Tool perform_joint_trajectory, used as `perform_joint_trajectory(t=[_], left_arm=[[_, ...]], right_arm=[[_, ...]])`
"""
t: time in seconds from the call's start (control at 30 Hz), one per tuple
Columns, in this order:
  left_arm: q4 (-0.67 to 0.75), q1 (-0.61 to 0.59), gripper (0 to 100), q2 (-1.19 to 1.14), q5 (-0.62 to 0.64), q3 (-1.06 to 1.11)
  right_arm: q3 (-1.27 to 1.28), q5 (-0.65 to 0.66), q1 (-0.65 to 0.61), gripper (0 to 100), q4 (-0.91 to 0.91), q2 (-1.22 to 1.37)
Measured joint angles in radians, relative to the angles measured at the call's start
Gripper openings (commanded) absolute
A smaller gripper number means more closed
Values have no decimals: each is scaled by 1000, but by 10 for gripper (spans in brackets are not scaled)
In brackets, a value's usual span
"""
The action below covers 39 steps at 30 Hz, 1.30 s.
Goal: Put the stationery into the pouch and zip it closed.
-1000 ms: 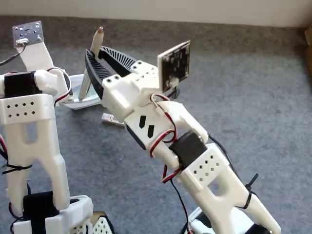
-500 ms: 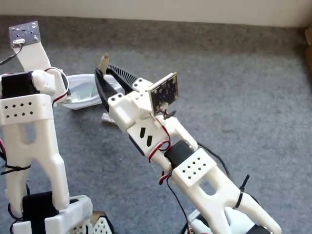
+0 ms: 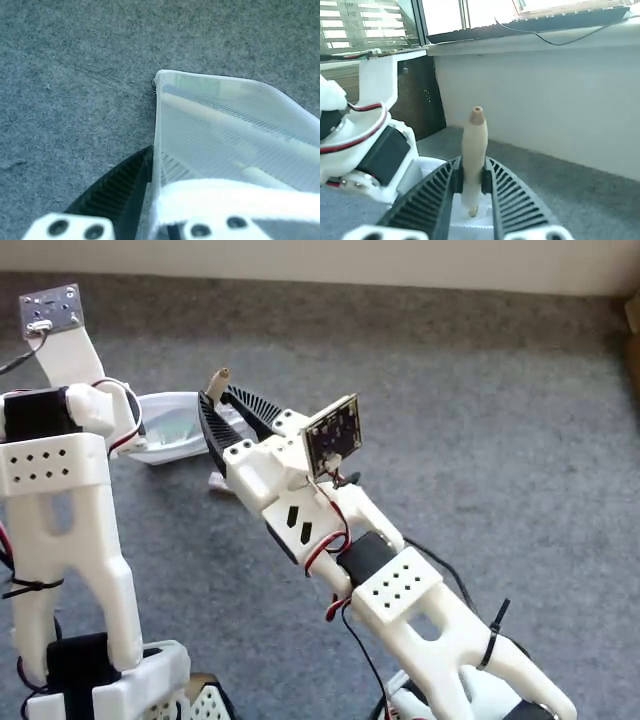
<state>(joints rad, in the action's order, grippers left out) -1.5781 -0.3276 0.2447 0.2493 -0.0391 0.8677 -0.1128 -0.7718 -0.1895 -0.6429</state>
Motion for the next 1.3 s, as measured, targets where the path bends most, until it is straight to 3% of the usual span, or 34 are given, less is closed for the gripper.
perform_joint_trajectory(t=[0.17, 0.33, 0.77, 1.3], left_arm=[[0, 0, 7, 0, 0, 0], [2, 2, 7, 0, 0, 0], [14, 2, 7, 11, 0, 31], [17, 2, 7, 11, 0, 34]], right_arm=[[-28, -115, 0, 127, 195, -2], [-127, -190, -8, 135, 384, -3], [-146, -195, -9, 135, 454, -15], [-486, -198, -6, 135, 1046, -14]])
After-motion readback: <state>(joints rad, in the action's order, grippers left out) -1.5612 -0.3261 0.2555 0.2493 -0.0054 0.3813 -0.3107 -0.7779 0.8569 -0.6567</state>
